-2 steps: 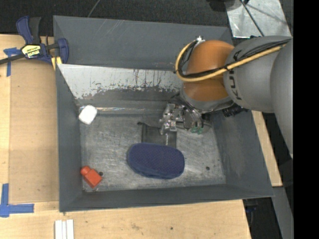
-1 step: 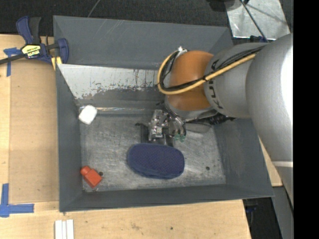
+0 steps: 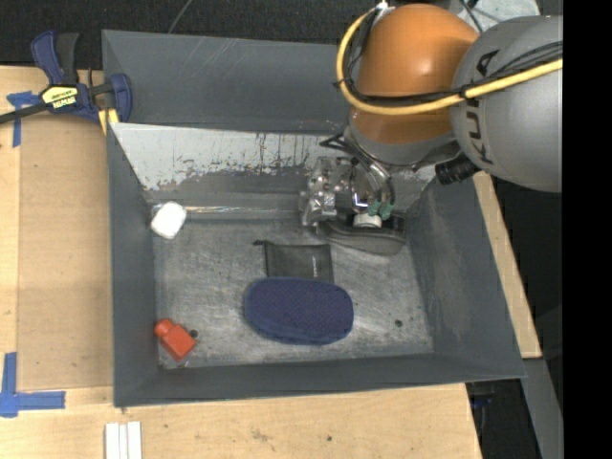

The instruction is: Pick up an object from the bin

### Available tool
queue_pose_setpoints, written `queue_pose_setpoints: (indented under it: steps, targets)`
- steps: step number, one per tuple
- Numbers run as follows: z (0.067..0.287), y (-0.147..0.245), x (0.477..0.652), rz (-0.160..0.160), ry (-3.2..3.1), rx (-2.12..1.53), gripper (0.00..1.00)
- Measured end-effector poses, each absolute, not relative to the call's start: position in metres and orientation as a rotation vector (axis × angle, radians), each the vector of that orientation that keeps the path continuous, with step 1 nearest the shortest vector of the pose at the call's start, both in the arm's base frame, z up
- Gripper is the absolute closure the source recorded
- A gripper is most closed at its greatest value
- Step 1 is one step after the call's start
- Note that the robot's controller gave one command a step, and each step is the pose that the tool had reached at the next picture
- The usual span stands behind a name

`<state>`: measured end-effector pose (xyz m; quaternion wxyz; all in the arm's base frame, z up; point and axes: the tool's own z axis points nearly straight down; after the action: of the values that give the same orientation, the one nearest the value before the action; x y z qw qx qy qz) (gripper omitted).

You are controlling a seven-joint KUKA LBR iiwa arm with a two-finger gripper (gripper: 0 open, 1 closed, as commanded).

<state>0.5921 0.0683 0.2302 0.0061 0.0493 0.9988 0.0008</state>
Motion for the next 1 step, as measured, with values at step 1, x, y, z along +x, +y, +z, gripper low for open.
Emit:
queue_pose_setpoints:
  steps: [1]
  targets:
    - [0.1263, 0.054, 0.5614, -0.002, 3.148, 0.051, 1.0]
